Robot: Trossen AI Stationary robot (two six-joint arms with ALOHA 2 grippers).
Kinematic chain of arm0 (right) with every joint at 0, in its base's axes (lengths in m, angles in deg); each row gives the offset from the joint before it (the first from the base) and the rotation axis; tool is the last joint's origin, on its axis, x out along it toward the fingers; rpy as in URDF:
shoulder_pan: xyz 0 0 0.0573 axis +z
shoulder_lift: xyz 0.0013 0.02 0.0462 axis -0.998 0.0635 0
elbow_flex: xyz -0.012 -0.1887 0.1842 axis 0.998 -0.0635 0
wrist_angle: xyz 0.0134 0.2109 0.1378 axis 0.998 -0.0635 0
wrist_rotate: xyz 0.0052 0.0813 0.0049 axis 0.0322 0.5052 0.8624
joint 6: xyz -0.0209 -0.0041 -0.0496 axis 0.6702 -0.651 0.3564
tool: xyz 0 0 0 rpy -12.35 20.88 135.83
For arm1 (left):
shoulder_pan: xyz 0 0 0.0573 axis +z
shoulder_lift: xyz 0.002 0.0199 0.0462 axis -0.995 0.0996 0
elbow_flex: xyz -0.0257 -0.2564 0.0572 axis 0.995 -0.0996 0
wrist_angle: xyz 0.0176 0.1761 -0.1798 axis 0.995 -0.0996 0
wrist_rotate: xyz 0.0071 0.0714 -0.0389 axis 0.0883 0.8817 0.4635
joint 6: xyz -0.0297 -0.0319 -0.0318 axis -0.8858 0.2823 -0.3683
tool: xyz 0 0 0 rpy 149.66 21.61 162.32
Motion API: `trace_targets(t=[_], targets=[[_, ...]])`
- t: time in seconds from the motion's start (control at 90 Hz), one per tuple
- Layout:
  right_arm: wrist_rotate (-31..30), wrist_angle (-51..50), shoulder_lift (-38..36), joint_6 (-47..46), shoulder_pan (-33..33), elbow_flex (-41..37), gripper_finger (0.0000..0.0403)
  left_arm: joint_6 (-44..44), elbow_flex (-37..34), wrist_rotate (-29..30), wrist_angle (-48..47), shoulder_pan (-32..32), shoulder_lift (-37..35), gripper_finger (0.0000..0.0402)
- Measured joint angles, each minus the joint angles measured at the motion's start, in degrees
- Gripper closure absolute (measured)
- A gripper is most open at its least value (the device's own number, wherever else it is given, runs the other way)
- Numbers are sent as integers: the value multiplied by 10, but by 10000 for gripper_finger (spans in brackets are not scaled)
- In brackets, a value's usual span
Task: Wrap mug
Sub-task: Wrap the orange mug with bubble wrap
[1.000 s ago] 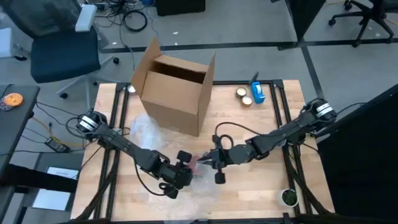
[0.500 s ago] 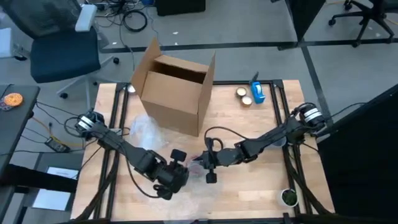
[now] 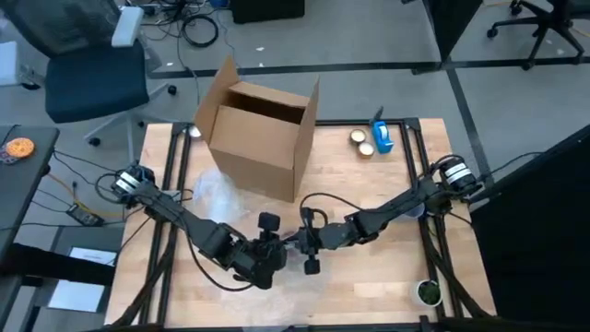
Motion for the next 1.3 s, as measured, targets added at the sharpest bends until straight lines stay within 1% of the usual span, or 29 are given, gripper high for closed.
trace_targets(t=[0.122, 0.244, 0.5, 0.678, 0.778, 0.833, 0.889, 1.011, 1.178, 1.3], targets=[[2, -3, 0, 9, 2, 0, 401, -3, -32, 0, 19, 1, 1, 324], [2, -3, 0, 30, 5, 0, 388, -17, -48, 0, 22, 1, 1, 323], [-5, -1, 0, 42, 5, 0, 334, -30, -57, -3, 34, 1, 1, 323], [-6, -1, 0, 58, 8, 0, 301, -30, -57, -18, 33, 1, 1, 323], [-15, -1, 0, 69, 13, 0, 288, -30, -57, -50, 30, 1, 1, 323], [-23, -1, 0, 71, 18, 0, 282, -31, -57, -69, 26, 1, 1, 323], [-25, -1, 0, 71, 22, 0, 278, -31, -57, -77, 21, 1, 1, 323], [-29, -1, 0, 71, 34, 0, 272, -31, -57, -77, 20, 1, 1, 323], [-63, -1, 0, 72, 49, 0, 266, -31, -57, -77, 20, 1, 2, 323], [-65, -1, 0, 72, 57, 0, 261, -31, -57, -77, 17, 1, 2, 323]])
